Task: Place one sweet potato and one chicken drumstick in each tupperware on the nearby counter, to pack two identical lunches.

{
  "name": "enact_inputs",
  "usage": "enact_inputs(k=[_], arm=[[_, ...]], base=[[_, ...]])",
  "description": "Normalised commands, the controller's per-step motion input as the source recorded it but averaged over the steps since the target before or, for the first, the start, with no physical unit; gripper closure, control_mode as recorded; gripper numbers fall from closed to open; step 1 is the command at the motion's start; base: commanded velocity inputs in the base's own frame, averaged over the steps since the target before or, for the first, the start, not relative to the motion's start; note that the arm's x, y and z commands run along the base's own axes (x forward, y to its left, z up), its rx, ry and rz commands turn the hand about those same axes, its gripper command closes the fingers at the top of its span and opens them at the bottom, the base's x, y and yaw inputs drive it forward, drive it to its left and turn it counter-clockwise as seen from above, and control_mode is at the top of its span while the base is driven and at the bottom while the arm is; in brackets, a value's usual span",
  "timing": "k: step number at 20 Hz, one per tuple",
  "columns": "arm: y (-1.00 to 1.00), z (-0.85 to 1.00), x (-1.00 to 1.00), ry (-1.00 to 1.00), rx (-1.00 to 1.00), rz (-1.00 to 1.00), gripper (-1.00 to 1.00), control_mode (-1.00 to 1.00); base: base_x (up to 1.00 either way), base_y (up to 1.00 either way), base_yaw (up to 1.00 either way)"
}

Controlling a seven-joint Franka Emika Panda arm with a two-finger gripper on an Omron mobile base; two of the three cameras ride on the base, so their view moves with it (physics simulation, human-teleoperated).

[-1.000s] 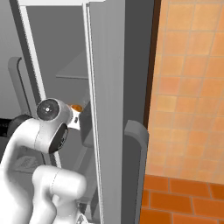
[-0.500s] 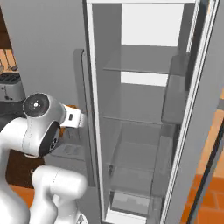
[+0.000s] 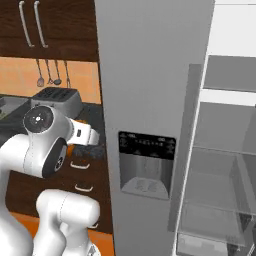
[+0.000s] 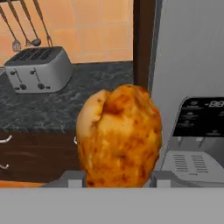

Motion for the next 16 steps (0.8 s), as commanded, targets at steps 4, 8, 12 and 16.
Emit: enact_inputs(k=[4,8,12,16], arm=[[0.00,0.00,0.00,0.00,0.00,0.00,1.00,1.00],[0.00,0.00,0.00,0.00,0.00,0.00,1.00,1.00],[0.00,0.00,0.00,0.00,0.00,0.00,1.00,1.00],[0.00,0.00,0.00,0.00,0.00,0.00,1.00,1.00]], base=[[0.51,1.00,0.00],[0.28,1.00,0.00],[0.00,1.00,0.00],[0.01,1.00,0.00]])
